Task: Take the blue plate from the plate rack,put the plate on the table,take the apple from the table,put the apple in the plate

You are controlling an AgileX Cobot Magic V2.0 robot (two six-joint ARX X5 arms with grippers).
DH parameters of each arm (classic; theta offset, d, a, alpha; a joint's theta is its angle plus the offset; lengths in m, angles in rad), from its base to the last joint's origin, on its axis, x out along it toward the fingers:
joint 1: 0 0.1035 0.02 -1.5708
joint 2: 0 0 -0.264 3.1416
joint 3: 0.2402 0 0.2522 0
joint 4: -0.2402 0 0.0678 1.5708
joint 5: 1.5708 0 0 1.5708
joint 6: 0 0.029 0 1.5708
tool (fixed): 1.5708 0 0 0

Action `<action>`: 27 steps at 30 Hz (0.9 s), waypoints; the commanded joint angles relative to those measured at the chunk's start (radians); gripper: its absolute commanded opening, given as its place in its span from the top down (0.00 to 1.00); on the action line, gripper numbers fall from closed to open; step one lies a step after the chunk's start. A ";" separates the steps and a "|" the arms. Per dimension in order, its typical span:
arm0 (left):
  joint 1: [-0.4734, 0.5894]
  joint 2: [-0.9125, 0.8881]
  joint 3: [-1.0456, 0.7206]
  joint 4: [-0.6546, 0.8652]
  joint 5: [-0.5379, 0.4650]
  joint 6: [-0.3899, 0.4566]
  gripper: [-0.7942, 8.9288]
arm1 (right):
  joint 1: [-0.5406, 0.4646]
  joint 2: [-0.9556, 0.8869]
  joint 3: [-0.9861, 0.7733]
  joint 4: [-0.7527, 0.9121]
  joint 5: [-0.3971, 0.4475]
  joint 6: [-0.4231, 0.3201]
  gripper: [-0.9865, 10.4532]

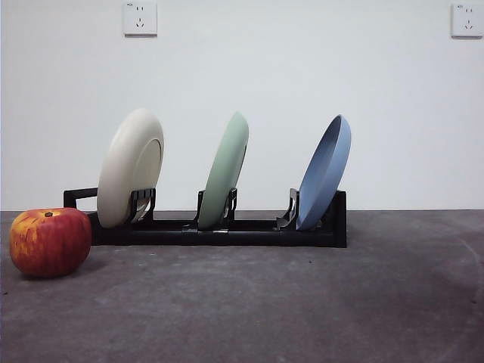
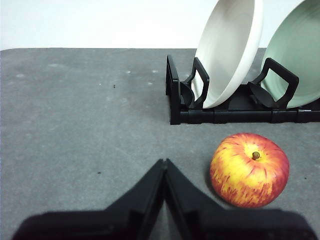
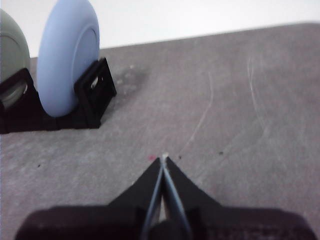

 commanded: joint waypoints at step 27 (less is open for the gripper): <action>-0.003 0.539 0.826 -0.299 0.000 -0.206 0.92 | 0.000 0.518 0.866 -0.575 0.012 0.108 0.91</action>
